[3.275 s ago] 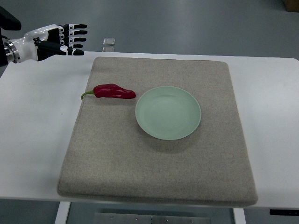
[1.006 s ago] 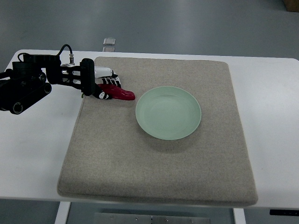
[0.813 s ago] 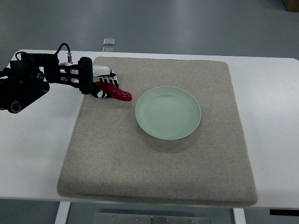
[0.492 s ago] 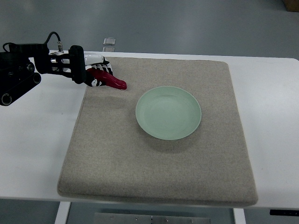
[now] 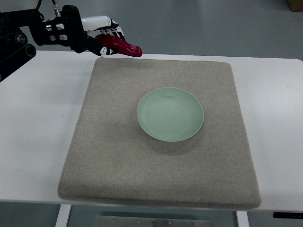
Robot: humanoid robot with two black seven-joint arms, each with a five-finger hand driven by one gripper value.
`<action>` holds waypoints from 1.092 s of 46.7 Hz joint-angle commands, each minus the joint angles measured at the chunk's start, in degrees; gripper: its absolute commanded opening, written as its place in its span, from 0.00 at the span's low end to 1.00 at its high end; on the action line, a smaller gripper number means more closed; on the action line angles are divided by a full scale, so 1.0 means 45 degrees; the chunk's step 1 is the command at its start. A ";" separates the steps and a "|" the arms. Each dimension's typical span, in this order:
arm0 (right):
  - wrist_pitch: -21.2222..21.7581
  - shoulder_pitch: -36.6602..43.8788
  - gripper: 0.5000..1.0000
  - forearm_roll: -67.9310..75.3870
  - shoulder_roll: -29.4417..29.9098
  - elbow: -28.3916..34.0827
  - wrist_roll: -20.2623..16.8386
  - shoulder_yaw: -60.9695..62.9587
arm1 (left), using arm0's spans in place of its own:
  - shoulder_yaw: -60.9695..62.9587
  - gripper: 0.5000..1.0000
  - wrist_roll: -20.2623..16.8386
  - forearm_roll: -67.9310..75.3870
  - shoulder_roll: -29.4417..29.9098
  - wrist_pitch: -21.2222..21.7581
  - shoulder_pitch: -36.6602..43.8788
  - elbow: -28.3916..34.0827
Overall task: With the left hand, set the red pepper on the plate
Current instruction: 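Carry the pepper over the green plate and lower it, then open the left hand to release the pepper onto the plate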
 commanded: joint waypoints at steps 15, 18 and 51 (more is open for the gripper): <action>0.0000 0.0000 0.86 0.0000 0.0000 0.0002 0.0000 0.0000 | 0.0755 0.00 0.0003 -0.0039 -0.0804 0.0016 0.0206 -0.2252; 0.0000 0.0000 0.86 0.0000 0.0000 0.0002 0.0000 0.0000 | 0.1224 0.00 0.0003 -0.0039 -0.1039 0.0153 0.0245 -0.2154; 0.0000 0.0000 0.86 0.0000 0.0000 0.0002 -0.0019 0.0000 | 0.1987 0.70 0.0023 0.0020 -0.2856 0.0837 0.1495 -0.1197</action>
